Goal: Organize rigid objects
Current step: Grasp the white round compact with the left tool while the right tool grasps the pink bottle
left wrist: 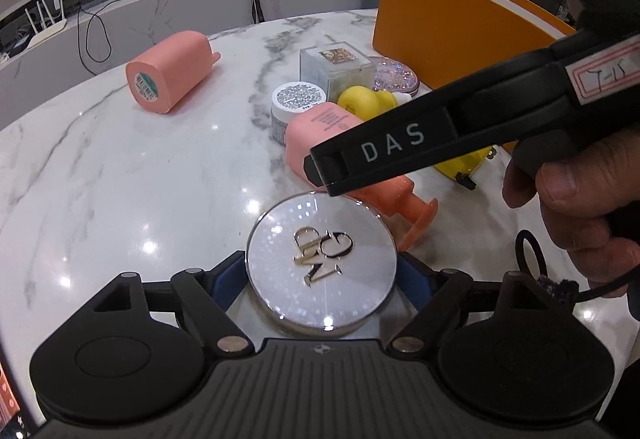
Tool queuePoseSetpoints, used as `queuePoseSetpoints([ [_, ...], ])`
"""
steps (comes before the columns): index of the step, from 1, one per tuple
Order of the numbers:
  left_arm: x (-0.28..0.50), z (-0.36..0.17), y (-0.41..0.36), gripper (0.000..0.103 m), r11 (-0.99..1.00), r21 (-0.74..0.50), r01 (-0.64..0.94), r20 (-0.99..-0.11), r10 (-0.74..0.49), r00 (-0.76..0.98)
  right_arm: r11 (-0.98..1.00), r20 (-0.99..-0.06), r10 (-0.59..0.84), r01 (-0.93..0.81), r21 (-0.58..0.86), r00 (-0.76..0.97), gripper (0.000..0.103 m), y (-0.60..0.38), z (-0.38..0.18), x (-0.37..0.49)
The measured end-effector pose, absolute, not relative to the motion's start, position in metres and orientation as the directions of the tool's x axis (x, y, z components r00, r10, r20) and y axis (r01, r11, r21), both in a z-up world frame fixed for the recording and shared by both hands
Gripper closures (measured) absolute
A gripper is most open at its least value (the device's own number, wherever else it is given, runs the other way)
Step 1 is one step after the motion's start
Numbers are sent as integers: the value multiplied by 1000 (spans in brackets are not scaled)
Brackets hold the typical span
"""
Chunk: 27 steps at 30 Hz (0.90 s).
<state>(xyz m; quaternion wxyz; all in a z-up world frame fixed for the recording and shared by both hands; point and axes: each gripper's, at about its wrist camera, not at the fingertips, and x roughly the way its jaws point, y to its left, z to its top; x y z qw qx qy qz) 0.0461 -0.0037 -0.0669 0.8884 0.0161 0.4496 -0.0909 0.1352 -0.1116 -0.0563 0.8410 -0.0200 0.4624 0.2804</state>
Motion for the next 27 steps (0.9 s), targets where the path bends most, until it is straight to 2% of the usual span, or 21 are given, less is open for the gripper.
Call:
queuePoseSetpoints([
  [3, 48, -67, -4, 7, 984, -53, 172, -797, -145, 587, 841, -788, 459, -487, 236, 410, 39, -112, -58, 138],
  [7, 49, -68, -5, 7, 985, -54, 165, -790, -143, 596, 844, -791, 446, -491, 215, 419, 41, -114, -55, 141],
  [10, 49, -68, -5, 7, 985, -51, 164, -786, -141, 602, 847, -798, 428, -495, 191, 425, 48, -117, -54, 141],
  [17, 52, -70, -7, 6, 986, -37, 163, -777, -131, 615, 843, -811, 388, -525, 119, 438, 50, -121, -56, 139],
  [21, 54, -70, -8, 6, 986, -29, 165, -778, -126, 616, 828, -808, 401, -547, 119, 432, 58, -118, -62, 139],
  [25, 53, -71, -10, 6, 983, -5, 183, -783, -117, 611, 823, -807, 402, -557, 111, 433, 59, -114, -63, 140],
  [27, 52, -70, -10, 13, 982, -14, 190, -781, -129, 611, 822, -806, 405, -557, 115, 431, 60, -114, -63, 141],
])
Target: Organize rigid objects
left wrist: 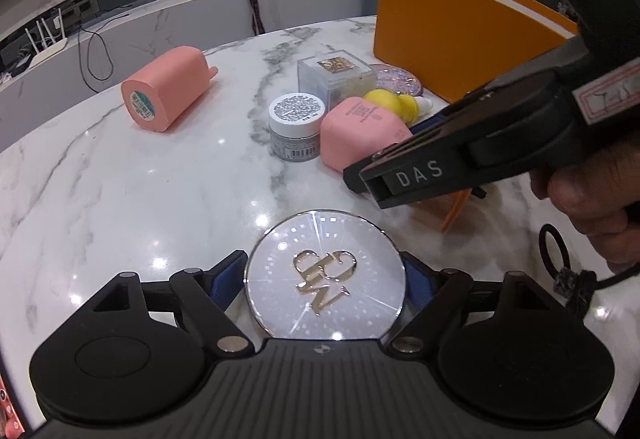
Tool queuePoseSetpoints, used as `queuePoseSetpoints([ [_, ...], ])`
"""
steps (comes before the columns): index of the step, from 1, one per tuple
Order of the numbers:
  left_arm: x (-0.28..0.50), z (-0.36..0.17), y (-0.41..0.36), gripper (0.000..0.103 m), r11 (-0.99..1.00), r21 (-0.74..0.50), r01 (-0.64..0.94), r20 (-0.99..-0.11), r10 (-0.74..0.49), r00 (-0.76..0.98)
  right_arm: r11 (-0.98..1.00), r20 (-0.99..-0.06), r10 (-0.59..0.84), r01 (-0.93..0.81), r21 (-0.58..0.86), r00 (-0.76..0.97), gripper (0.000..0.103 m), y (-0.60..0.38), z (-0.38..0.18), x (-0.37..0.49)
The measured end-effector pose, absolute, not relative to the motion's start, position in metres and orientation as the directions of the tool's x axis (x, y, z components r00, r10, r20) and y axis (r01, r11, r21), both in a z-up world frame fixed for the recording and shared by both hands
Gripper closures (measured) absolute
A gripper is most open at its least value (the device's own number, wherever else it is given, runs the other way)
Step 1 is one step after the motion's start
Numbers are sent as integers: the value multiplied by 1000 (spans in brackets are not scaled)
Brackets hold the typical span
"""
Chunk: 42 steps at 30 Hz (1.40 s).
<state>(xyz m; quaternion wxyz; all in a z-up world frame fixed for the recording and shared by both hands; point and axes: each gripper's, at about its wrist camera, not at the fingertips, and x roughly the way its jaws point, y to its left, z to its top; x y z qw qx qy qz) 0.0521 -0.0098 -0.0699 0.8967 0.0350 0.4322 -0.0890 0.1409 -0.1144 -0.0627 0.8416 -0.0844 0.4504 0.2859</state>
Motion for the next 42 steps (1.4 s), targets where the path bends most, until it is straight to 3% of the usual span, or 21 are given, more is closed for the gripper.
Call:
queuePoseSetpoints([
  [23, 35, -42, -11, 16, 984, -3, 178, -778, -114, 618, 812, -785, 431, -571, 121, 445, 60, -123, -37, 125],
  [35, 17, -14, -28, 15, 983, 19, 184, -764, -104, 637, 816, -707, 478, -560, 140, 521, 60, -144, 14, 119],
  [42, 36, 26, -38, 15, 987, -28, 159, -718, -130, 684, 831, -652, 498, -530, 170, 572, 60, -175, 50, 129],
])
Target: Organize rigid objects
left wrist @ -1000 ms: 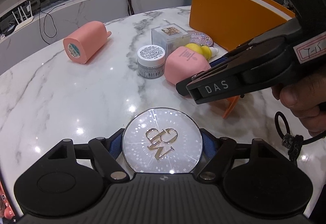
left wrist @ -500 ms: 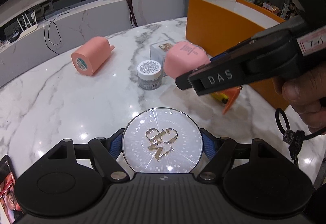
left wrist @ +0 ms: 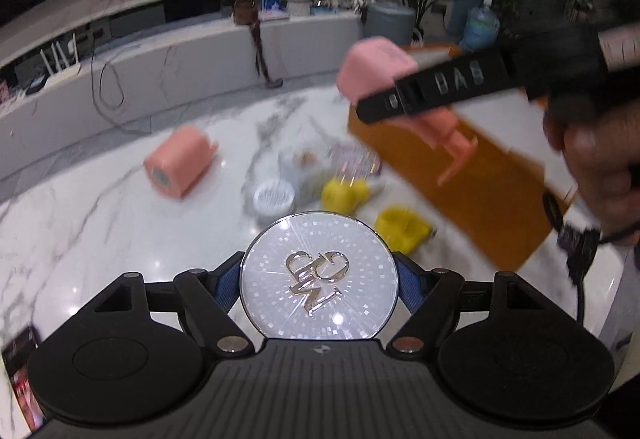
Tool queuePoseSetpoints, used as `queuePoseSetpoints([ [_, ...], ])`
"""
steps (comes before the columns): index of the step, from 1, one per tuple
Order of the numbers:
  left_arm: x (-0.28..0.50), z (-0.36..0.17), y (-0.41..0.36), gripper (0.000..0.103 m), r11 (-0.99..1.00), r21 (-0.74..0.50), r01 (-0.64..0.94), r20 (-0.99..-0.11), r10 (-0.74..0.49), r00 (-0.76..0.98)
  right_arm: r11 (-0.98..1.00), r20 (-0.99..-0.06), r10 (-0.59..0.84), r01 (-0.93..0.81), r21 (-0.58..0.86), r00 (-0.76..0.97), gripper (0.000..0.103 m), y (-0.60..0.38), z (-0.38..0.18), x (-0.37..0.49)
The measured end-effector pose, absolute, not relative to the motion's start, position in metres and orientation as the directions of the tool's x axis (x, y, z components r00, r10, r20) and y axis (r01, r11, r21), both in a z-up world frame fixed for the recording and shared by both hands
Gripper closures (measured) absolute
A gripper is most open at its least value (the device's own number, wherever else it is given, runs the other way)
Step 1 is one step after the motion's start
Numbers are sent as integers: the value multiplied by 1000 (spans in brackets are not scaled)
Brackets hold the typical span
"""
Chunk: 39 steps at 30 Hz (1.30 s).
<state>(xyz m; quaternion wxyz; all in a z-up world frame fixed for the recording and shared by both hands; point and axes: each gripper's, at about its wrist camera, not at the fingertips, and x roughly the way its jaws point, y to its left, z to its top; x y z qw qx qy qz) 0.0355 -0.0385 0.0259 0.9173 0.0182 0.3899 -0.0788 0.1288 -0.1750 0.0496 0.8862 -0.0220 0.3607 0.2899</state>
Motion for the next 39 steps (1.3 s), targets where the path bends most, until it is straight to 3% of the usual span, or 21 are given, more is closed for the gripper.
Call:
queuePoseSetpoints([
  [8, 67, 69, -73, 15, 978, -4, 210, -661, -160, 734, 867, -609, 484, -440, 236, 628, 60, -237, 70, 143],
  [21, 106, 98, -145, 15, 950, -2, 312, -610, -248, 753, 938, -595, 347, -267, 221, 725, 60, -324, 76, 156],
  [29, 133, 99, -180, 15, 927, 50, 372, -641, -256, 724, 960, -613, 276, -182, 213, 740, 60, -366, 68, 162],
  [39, 177, 81, -212, 15, 936, 32, 350, -701, -229, 675, 972, -715, 235, -173, 160, 659, 60, -381, 31, 178],
])
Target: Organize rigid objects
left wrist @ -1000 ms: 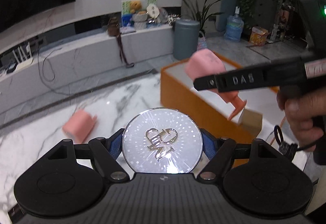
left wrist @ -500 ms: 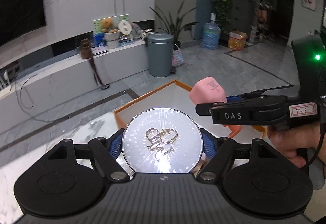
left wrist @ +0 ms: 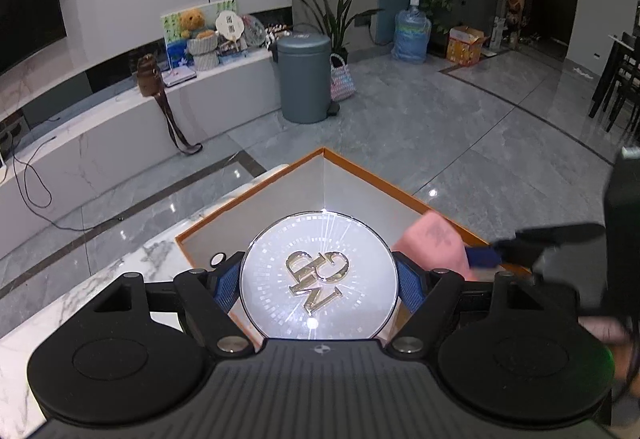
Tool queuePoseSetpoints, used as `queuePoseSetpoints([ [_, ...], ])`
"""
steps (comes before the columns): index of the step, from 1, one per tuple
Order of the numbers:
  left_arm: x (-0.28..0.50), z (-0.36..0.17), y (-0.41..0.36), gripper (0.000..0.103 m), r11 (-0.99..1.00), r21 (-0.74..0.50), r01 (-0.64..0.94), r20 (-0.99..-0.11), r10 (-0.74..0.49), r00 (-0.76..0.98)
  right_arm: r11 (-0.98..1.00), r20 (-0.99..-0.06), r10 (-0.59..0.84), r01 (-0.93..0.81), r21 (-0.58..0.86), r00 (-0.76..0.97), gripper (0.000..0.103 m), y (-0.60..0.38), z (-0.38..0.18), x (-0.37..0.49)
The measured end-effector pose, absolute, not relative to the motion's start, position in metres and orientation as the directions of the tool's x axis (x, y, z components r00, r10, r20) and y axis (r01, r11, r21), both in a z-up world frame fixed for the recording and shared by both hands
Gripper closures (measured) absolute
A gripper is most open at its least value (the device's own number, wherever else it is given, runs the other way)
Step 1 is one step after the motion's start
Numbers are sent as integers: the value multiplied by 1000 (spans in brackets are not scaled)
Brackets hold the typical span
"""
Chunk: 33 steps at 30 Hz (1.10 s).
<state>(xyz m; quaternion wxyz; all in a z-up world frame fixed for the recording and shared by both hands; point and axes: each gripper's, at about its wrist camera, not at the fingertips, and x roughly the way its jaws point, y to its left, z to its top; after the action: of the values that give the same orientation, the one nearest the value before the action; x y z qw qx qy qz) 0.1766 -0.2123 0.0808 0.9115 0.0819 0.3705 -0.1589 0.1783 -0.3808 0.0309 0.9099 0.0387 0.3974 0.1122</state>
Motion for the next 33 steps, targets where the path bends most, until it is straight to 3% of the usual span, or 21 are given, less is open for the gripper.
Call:
queuePoseSetpoints([
  [16, 247, 21, -221, 15, 959, 33, 281, -839, -126, 529, 973, -780, 221, -188, 134, 586, 60, -366, 0, 202],
  [33, 265, -11, -233, 15, 937, 83, 338, -889, -84, 451, 984, -834, 97, -176, 0, 543, 60, -349, -23, 236],
])
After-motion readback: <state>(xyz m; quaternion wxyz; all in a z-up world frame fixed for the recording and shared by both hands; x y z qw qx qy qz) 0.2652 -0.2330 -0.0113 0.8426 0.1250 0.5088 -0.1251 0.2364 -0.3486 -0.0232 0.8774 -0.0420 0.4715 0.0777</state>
